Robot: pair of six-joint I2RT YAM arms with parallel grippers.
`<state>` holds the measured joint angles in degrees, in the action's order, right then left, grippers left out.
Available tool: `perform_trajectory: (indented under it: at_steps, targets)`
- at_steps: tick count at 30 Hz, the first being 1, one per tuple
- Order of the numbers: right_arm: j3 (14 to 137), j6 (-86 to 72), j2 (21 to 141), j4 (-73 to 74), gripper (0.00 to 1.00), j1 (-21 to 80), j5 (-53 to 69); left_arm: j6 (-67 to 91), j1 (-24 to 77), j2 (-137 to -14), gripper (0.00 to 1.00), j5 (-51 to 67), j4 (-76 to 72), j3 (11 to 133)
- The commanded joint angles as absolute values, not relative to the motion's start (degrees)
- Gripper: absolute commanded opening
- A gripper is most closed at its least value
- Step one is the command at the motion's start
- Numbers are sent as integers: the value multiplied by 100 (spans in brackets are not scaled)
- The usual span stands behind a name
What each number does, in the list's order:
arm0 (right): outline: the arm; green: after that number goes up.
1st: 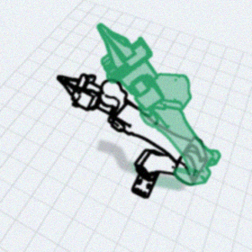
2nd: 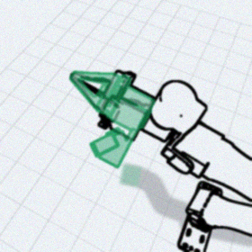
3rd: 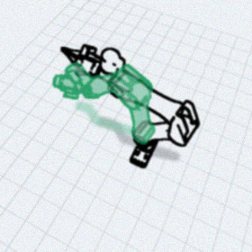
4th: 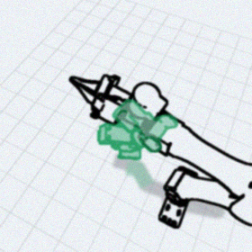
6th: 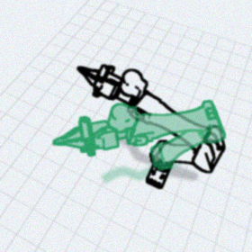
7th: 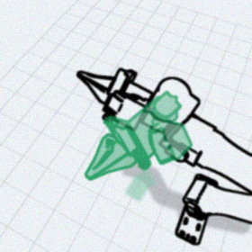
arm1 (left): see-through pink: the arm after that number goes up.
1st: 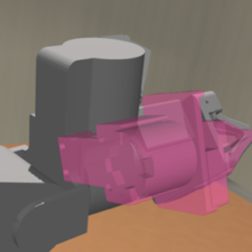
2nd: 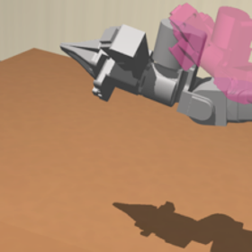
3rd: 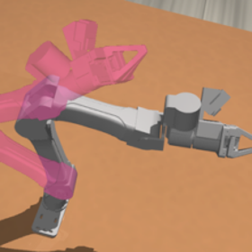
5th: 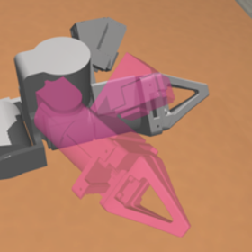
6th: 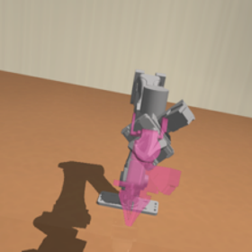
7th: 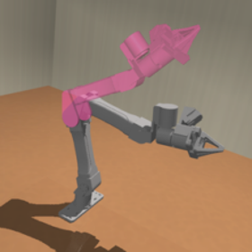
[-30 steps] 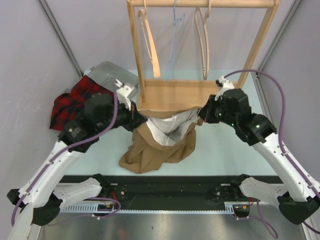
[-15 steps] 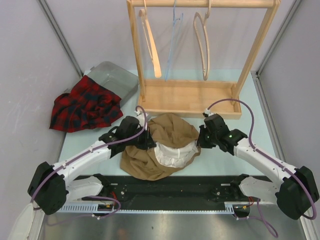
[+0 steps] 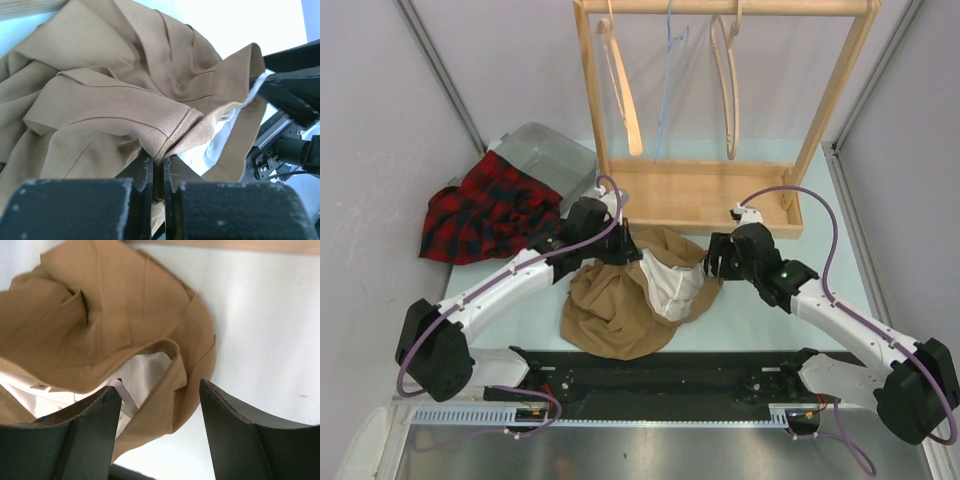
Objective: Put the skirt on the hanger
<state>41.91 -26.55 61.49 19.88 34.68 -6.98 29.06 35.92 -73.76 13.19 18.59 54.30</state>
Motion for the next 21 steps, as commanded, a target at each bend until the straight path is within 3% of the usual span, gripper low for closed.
perform_trajectory:
  at_steps: [1,5,11,14,15,21]
  targets:
    - [4140,-2487,5863,1626,68,3515,-1458,2997,3481,-7497,0,1345,1995,5809]
    - [4105,-2373,5460,1679,65,3700,-2073,3050,3428,-7699,0,1389,2179,5950]
    - [3920,-2241,5036,1714,58,3753,-2057,3103,3401,-7875,1,1450,2259,6161]
    - [3894,-2338,5045,1872,58,3770,-2039,3041,3401,-7779,14,1529,2224,6188]
    - [3885,-2399,5062,1907,58,3771,-2048,3015,3401,-7735,22,1529,2224,6161]
    - [3841,-2417,5080,1846,48,3832,-2013,2900,3410,-7304,27,1564,2118,5916]
